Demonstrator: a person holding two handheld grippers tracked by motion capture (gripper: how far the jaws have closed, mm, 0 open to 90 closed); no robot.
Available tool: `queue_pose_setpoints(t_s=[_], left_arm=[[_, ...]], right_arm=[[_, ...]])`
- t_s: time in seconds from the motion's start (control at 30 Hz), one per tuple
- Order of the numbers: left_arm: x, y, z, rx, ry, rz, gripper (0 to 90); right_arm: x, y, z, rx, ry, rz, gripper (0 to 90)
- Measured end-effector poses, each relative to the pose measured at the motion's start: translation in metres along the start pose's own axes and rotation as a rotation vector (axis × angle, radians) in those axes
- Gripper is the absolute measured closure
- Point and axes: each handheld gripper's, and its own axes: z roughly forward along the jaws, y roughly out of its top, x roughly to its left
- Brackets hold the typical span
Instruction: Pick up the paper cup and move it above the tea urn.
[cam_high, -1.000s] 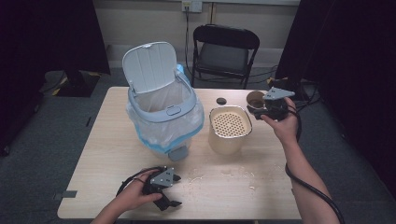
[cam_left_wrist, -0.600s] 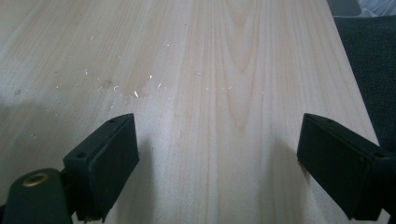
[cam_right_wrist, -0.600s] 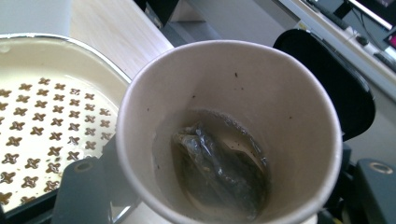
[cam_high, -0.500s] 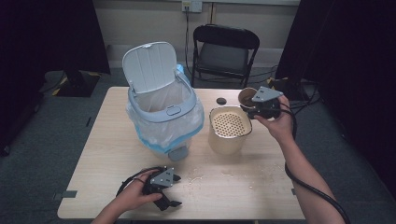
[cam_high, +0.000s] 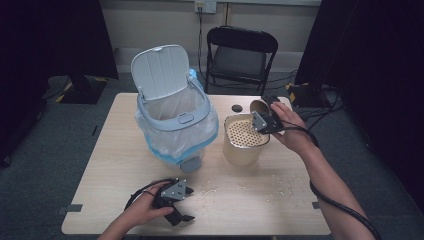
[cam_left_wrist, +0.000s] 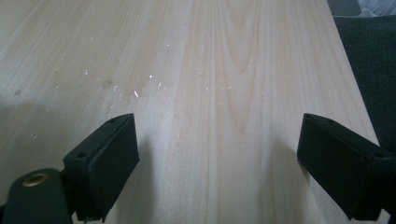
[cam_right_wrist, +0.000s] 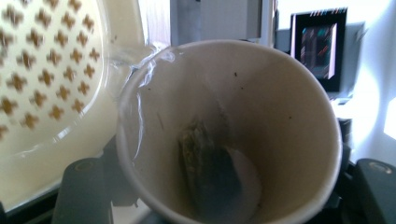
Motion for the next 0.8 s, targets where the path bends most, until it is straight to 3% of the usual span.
queue_pose_setpoints(t_s=[0.03,0.1,0.13,0.17,0.2,0.27,0.4,0.43,0.5,0.53,0.6,0.7,0.73,0.77,0.8], left_arm=[[0.0,0.0,0.0,-0.001,0.0,0.0,12.0],[0.0,0.0,0.0,-0.001,-0.001,0.0,12.0],[0.0,0.0,0.0,-0.001,-0.001,0.0,12.0],[0.0,0.0,0.0,-0.001,-0.001,0.0,12.0],[0.0,0.0,0.0,-0.001,-0.001,0.0,12.0],[0.001,0.0,-0.001,0.002,0.011,0.013,12.0],[0.001,0.0,0.0,0.0,0.01,0.012,12.0],[0.0,0.0,0.0,-0.002,-0.001,0.0,12.0],[0.0,0.0,0.0,-0.002,-0.001,0.0,12.0],[0.0,0.0,0.0,-0.002,-0.001,0.0,12.0],[0.0,0.0,0.0,-0.002,-0.001,0.0,12.0],[0.001,0.0,0.0,0.0,0.01,0.013,12.0],[0.001,0.0,0.0,0.0,0.01,0.013,12.0],[0.001,0.0,0.0,0.0,0.01,0.012,12.0],[0.001,0.0,0.0,0.0,0.01,0.012,12.0]], right_arm=[[0.003,0.004,-0.001,0.039,-0.054,-0.104,29.5],[0.005,0.008,-0.002,0.067,-0.101,-0.224,29.4],[0.005,0.008,-0.002,0.067,-0.101,-0.224,29.4],[0.005,0.012,-0.005,0.058,-0.131,-0.29,29.4],[0.005,0.012,-0.005,0.058,-0.131,-0.29,29.4],[0.003,0.013,-0.008,0.083,-0.188,-0.359,29.4],[0.002,0.013,-0.009,0.072,-0.195,-0.348,29.2],[0.001,0.011,-0.01,0.066,-0.188,-0.312,29.1],[0.002,0.01,-0.01,0.065,-0.203,-0.316,29.1],[0.002,0.01,-0.011,0.066,-0.198,-0.295,29.1],[0.004,0.01,-0.011,0.064,-0.208,-0.323,29.1],[0.009,0.017,-0.012,0.071,-0.255,-0.478,29.2],[0.013,0.022,-0.013,0.086,-0.284,-0.649,29.3],[0.016,0.023,-0.013,0.095,-0.309,-0.679,29.3],[0.016,0.023,-0.013,0.095,-0.309,-0.679,29.3]])
